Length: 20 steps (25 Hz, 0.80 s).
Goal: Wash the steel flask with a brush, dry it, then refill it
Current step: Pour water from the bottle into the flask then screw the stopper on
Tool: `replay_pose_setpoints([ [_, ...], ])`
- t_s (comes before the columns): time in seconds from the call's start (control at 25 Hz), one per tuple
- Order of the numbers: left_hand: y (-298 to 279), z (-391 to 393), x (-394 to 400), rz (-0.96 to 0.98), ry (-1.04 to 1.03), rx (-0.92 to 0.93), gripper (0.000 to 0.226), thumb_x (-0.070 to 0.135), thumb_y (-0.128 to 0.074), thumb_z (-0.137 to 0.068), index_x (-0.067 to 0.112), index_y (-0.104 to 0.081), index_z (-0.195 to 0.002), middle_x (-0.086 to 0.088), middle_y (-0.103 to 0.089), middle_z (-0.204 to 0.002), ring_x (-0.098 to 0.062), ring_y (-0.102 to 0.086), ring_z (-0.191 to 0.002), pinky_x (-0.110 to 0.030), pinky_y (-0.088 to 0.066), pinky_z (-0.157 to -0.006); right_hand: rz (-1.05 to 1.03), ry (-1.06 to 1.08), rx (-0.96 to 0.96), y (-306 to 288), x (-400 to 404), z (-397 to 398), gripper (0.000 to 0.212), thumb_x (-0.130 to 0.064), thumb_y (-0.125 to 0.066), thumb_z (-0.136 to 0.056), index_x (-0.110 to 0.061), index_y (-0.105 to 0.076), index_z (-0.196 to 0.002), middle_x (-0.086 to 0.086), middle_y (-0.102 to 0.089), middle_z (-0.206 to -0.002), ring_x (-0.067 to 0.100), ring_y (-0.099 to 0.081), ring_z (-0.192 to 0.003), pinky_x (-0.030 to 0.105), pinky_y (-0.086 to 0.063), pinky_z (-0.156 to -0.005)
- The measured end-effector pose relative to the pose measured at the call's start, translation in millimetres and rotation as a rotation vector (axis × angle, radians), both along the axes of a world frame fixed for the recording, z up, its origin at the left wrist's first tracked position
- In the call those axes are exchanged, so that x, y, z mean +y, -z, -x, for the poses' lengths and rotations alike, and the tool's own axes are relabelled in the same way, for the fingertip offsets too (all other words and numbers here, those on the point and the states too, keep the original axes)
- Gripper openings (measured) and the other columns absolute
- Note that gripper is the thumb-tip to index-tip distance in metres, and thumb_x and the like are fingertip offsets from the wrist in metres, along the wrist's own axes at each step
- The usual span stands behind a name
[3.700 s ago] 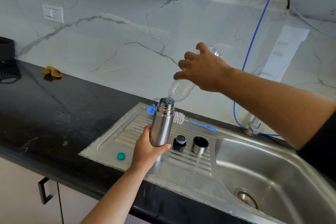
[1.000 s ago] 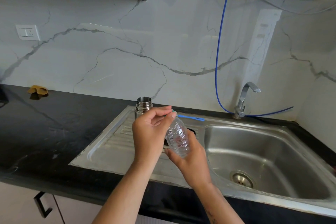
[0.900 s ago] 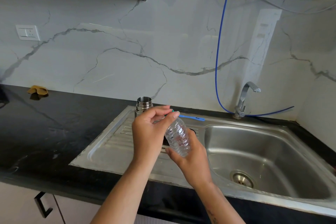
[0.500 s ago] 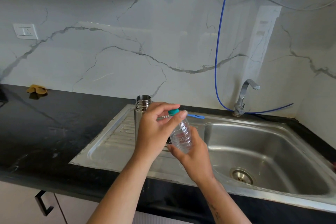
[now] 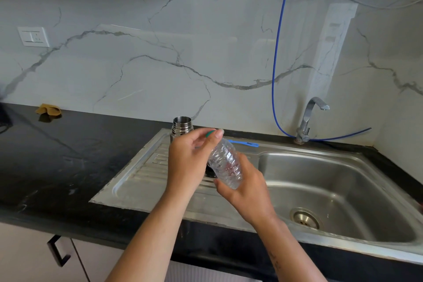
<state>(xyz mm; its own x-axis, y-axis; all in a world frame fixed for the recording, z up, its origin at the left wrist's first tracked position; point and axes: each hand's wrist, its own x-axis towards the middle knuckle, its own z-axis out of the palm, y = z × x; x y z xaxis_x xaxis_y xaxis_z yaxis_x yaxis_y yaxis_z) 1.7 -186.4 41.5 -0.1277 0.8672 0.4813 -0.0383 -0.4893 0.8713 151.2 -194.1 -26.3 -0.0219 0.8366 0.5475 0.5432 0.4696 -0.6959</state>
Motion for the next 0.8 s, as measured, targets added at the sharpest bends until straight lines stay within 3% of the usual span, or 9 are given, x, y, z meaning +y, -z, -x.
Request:
replay_pose_setpoints([
  [0.16,-7,13,-2,0.003,0.132,0.003,0.028,0.033,-0.077,-0.079,0.01,-0.08,-0.094,-0.008,-0.08,-0.089,-0.023,-0.077,-0.092,-0.037,-0.058,-0.091,0.247,-0.436,0.172,-17,-4,-15,0.046,-0.012,-0.084,-0.076,-0.022,-0.067,-0.117,-0.008,-0.068,-0.092,0.009,-0.063,-0.084,0.025,-0.05,-0.082],
  [0.36,-9,23,-11,0.025,0.151,0.027,0.041,0.037,-0.089,-0.074,0.015,-0.076,-0.107,-0.002,-0.08,-0.102,-0.017,-0.076,-0.099,-0.034,-0.06,-0.087,0.267,-0.502,0.191,-33,-9,-6,0.042,0.0,-0.084,-0.079,-0.018,-0.065,-0.111,-0.011,-0.067,-0.086,0.005,-0.062,-0.078,0.019,-0.05,-0.076],
  [0.52,-1,40,-25,0.066,0.144,0.166,0.064,0.036,-0.094,-0.068,0.022,-0.068,-0.124,0.006,-0.077,-0.111,-0.01,-0.073,-0.105,-0.031,-0.061,-0.085,0.169,-0.424,0.11,-40,-3,22,0.055,-0.022,-0.09,-0.078,-0.023,-0.062,-0.125,-0.004,-0.074,-0.11,0.013,-0.072,-0.098,0.036,-0.059,-0.089],
  [0.6,-1,55,-33,0.049,0.054,0.212,0.062,0.029,-0.092,-0.068,0.023,-0.066,-0.124,0.007,-0.077,-0.11,-0.01,-0.074,-0.103,-0.034,-0.061,-0.086,0.164,-0.438,0.019,-37,2,38,0.061,-0.042,-0.089,-0.075,-0.027,-0.06,-0.127,-0.01,-0.072,-0.114,0.008,-0.07,-0.101,0.031,-0.058,-0.089],
  [0.72,-6,91,-42,0.047,-0.099,0.252,0.057,0.028,-0.092,-0.07,0.026,-0.067,-0.121,0.01,-0.076,-0.11,-0.007,-0.073,-0.101,-0.032,-0.059,-0.085,0.198,-0.386,-0.127,-14,11,46,0.067,-0.071,-0.081,-0.066,-0.034,-0.061,-0.119,-0.017,-0.071,-0.106,0.003,-0.068,-0.095,0.025,-0.056,-0.081],
  [0.8,-10,123,-41,0.074,-0.23,0.248,0.057,0.028,-0.092,-0.07,0.027,-0.067,-0.121,0.011,-0.076,-0.109,-0.003,-0.073,-0.099,-0.029,-0.058,-0.082,0.175,-0.302,-0.186,14,19,46,0.057,-0.073,-0.078,-0.068,-0.034,-0.067,-0.109,-0.018,-0.07,-0.094,0.004,-0.068,-0.083,0.024,-0.055,-0.074],
])
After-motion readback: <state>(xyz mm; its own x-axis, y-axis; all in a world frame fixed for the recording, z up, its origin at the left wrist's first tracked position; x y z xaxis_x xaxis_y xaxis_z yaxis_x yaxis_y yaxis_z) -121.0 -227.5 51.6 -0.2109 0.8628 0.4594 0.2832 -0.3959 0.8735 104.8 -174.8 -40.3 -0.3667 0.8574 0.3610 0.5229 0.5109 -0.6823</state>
